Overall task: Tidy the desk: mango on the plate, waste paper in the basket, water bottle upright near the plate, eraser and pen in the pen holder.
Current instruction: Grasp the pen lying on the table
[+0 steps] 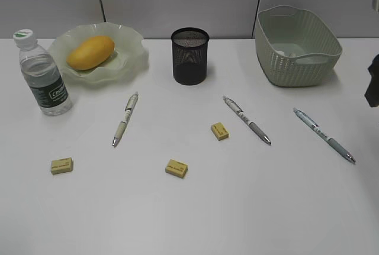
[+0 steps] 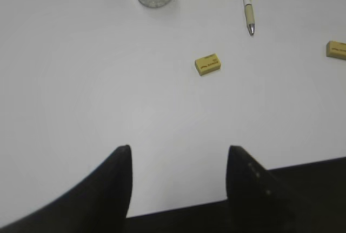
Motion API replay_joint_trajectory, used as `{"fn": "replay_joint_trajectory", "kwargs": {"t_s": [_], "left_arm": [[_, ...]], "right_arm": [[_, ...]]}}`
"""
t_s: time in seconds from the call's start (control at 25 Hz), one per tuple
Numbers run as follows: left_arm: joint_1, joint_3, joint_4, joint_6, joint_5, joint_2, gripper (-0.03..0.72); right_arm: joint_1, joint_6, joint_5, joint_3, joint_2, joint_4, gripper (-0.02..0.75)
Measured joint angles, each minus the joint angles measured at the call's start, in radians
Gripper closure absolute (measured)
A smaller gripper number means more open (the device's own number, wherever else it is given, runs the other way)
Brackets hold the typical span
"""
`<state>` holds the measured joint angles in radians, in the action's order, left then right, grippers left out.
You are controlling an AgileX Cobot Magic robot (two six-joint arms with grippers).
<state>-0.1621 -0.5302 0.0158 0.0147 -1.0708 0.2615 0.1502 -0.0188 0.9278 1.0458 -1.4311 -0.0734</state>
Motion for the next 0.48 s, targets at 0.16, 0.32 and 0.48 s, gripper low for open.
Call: {"fn": "replay_joint_trajectory", "kwargs": {"t_s": [0.16, 0.32, 0.48], "left_arm": [[0.0, 0.0, 0.0, 0.0, 0.0, 0.0, 0.264], [0.0, 0.0, 0.0, 0.0, 0.001, 0.0, 0.27], [0.0, 0.0, 0.0, 0.0, 0.001, 0.0, 0.272]], "right_arm": [[0.0, -0.05, 0.0, 0.079, -0.119, 0.0, 0.153], [0.0, -0.079, -0.011, 0.113, -0.229, 0.0, 0.159], [0.0, -0.109, -0.033, 0.118, -0.333, 0.0, 0.188]]}}
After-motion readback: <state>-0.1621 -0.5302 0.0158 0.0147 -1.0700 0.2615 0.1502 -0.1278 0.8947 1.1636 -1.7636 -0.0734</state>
